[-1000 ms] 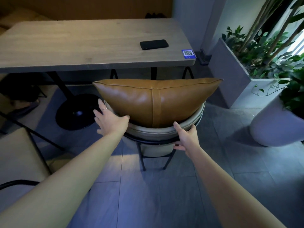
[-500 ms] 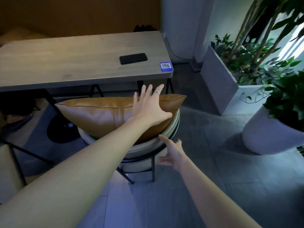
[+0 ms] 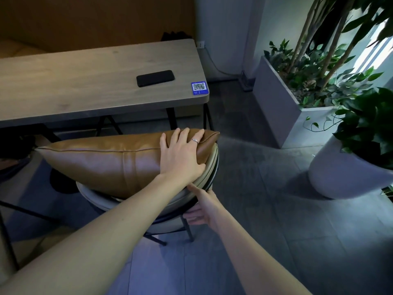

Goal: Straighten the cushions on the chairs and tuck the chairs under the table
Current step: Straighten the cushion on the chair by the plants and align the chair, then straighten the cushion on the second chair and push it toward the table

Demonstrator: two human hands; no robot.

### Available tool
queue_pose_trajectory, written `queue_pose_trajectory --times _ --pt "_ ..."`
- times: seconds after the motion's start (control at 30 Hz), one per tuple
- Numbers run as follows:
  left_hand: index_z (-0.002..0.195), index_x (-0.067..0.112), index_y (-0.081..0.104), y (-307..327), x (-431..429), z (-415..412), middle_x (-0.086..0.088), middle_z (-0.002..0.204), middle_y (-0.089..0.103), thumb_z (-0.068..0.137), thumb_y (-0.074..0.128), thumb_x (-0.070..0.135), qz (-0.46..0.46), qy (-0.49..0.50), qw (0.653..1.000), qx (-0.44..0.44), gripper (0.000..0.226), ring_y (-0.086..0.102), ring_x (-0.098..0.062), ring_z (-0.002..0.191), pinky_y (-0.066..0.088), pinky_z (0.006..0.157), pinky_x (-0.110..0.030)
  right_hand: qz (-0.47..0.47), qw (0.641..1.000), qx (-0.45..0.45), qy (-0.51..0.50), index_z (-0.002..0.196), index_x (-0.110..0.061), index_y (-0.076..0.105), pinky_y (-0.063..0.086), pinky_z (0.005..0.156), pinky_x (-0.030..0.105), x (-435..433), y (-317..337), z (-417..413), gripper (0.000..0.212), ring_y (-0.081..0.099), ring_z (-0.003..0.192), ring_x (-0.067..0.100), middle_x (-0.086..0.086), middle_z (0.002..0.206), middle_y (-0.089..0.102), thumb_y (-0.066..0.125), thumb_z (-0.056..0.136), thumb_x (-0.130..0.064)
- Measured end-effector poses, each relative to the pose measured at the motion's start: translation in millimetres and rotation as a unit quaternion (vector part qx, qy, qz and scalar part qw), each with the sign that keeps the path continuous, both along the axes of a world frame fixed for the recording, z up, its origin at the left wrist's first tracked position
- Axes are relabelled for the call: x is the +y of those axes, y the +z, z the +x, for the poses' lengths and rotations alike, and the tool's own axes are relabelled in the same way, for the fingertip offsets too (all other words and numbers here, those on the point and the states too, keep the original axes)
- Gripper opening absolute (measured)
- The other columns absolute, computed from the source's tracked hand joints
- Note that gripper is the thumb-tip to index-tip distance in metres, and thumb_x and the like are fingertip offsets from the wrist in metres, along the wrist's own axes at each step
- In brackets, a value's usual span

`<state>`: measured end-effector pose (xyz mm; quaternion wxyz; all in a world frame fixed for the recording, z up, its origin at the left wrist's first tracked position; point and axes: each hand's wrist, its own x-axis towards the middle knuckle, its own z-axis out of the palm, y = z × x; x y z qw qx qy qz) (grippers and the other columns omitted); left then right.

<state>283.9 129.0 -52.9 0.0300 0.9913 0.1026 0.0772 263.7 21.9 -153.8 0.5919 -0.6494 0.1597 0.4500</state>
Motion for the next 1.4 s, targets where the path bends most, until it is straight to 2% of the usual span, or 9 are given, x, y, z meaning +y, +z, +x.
queue_pose_trajectory --times 0.13,0.3,0.37,0.43,0.5,0.57,0.83,1.17,1.4 --pt "0.158 0.039 0.023 -2 1 0 -0.004 0.165 0.030 0.084 0.069 0.056 0.001 0.000 1.000 -0.003 0.089 0.019 -0.028 0.153 0.005 0.122 -0.055 -0.010 1.000 0.001 0.013 0.137 -0.019 0.040 0.064 0.054 0.042 -1 3 2 0.078 0.083 0.073 0.031 0.027 0.105 0.074 0.075 0.082 -0.063" --pt "0.158 0.037 0.021 6 2 -6 -0.004 0.166 0.028 0.083 0.071 0.050 -0.021 -0.014 0.999 0.029 0.091 0.018 -0.028 0.153 0.005 0.122 -0.055 -0.055 0.998 -0.013 0.031 0.134 -0.015 0.045 0.067 0.067 0.048 -1 11 0 0.078 0.082 0.075 0.031 0.021 0.097 0.078 0.071 0.084 -0.069" --pt "0.159 0.036 0.021 13 4 -11 -0.004 0.166 0.028 0.083 0.069 0.047 -0.044 -0.029 0.998 0.045 0.090 0.018 -0.027 0.154 0.005 0.122 -0.055 -0.099 0.993 -0.042 0.037 0.137 -0.014 0.046 0.064 0.070 0.046 0 19 -2 0.079 0.078 0.087 0.032 0.017 0.111 0.075 0.067 0.086 -0.071" --pt "0.159 0.035 0.021 21 10 -19 -0.003 0.167 0.027 0.085 0.068 0.045 -0.065 -0.049 0.995 0.061 0.088 0.018 -0.026 0.154 0.005 0.123 -0.053 -0.164 0.978 -0.111 0.065 0.140 -0.012 0.050 0.062 0.083 0.048 -2 28 -4 0.078 0.071 0.105 0.034 0.012 0.126 0.067 0.062 0.090 -0.071" --pt "0.159 0.036 0.020 30 17 -29 -0.002 0.167 0.025 0.087 0.066 0.044 -0.077 -0.068 0.992 0.076 0.086 0.017 -0.024 0.154 0.007 0.123 -0.051 -0.213 0.952 -0.184 0.119 0.142 -0.012 0.052 0.054 0.092 0.042 -3 42 -8 0.073 0.064 0.117 0.033 0.009 0.131 0.064 0.057 0.094 -0.068" --pt "0.160 0.037 0.019 38 26 -43 -0.001 0.168 0.023 0.090 0.062 0.044 -0.080 -0.078 0.990 0.089 0.083 0.016 -0.023 0.155 0.009 0.123 -0.049 -0.241 0.927 -0.232 0.173 0.145 -0.014 0.051 0.046 0.088 0.037 0 60 -14 0.068 0.061 0.123 0.033 0.009 0.136 0.063 0.053 0.098 -0.064" --pt "0.159 0.028 0.026 85 89 -121 -0.002 0.168 0.026 0.104 0.039 0.042 -0.026 -0.004 0.992 0.119 0.059 0.023 -0.025 0.153 0.022 0.119 -0.050 -0.310 0.801 -0.448 0.248 0.144 -0.012 0.053 0.048 0.106 0.051 44 173 -57 0.060 0.056 0.132 0.039 0.013 0.145 0.057 0.043 0.104 -0.056" --pt "0.158 0.024 0.026 220 178 -298 -0.008 0.166 0.027 0.103 0.028 0.053 0.087 0.094 0.990 -0.053 0.062 0.016 -0.032 0.154 0.014 0.118 -0.059 -0.317 0.583 -0.709 0.239 0.164 -0.018 0.031 0.027 0.124 0.056 128 315 -205 0.069 0.027 0.158 0.037 0.011 0.172 0.032 0.035 0.108 -0.056" --pt "0.160 0.037 0.017 322 229 -450 -0.007 0.170 0.014 0.096 0.016 0.069 0.125 0.168 0.966 -0.152 0.072 0.008 -0.035 0.156 0.007 0.117 -0.067 -0.241 0.505 -0.810 0.176 0.170 -0.024 0.015 0.017 0.127 0.058 185 414 -334 0.076 0.015 0.163 0.035 0.009 0.178 0.017 0.032 0.106 -0.061"
